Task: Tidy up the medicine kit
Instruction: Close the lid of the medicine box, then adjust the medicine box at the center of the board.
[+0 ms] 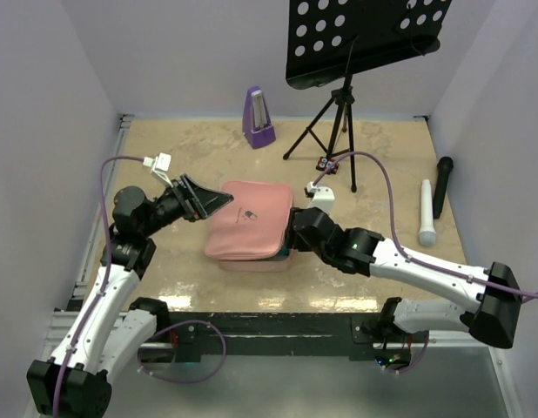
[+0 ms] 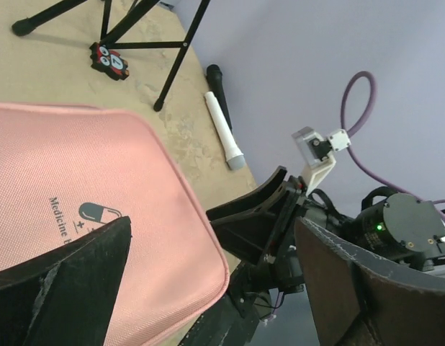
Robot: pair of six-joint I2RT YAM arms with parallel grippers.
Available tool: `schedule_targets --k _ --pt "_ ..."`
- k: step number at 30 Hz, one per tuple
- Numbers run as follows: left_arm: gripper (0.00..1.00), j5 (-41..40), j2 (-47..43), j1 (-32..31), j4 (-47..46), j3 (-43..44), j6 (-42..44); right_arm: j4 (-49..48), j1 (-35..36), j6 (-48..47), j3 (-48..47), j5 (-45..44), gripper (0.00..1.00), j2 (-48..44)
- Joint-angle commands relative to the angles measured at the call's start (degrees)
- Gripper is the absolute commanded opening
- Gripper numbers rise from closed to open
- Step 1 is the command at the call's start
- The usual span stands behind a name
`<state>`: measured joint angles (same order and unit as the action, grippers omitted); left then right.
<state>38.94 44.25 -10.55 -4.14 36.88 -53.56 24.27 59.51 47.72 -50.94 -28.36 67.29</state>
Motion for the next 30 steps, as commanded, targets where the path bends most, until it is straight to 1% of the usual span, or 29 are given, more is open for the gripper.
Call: schedule_targets --k 1,4,6,9,11,12,14,17,20,23,27,30 --pt "1.0 -2.72 -0.74 -0.18 3.26 4.68 3.37 7.79 -0.18 -0.09 -5.92 -8.28 0.54 -2.86" --pt "1.0 -5.79 -0.92 -0.09 7.03 5.92 4.69 13.59 -0.18 0.17 -9.17 -13.46 0.54 -3.04" --pt "1.0 -8.43 -1.18 -0.09 8.53 6.18 5.48 15.45 -0.18 0.61 -10.75 -15.4 0.54 -3.65" --pt "1.0 -14.22 -2.32 -0.09 11.6 6.01 7.32 12.05 -0.18 -0.35 -10.76 -14.1 0.54 -6.81" --pt "1.0 -18.26 -3.2 -0.09 13.19 4.87 8.56 4.16 -0.18 -4.54 -8.06 -10.07 0.53 -9.18" --pt "1.0 -20.2 -3.73 -0.09 14.06 3.99 8.91 0.81 -0.18 -5.88 -6.82 -7.26 0.51 -9.54" --pt "1.0 -24.16 -5.13 -0.09 16.0 1.19 8.82 -4.91 -0.18 -7.82 -5.06 -1.82 0.42 -8.32" --pt "1.0 -27.51 -7.68 -0.09 16.8 -3.56 7.86 -9.58 -0.18 -10.01 -3.12 7.07 0.26 -4.28" --pt "1.0 -26.12 -8.83 -0.09 14.26 -8.48 6.37 -16.87 -0.09 -13.52 1.18 16.82 0.2 -3.13" --pt "0.97 -21.73 -6.47 0.0 9.08 -12.88 3.47 -21.53 -0.09 -15.11 4.26 22.01 0.15 -2.69" --pt "0.92 -16.62 -1.54 0.0 0.21 -17.01 0.74 -22.86 0.0 -15.99 6.02 23.09 0.13 -0.93" --pt "0.9 -15.21 -0.31 0.0 -3.32 -19.13 -0.32 -21.9 0.0 -14.69 6.99 21.94 0.13 1.26"
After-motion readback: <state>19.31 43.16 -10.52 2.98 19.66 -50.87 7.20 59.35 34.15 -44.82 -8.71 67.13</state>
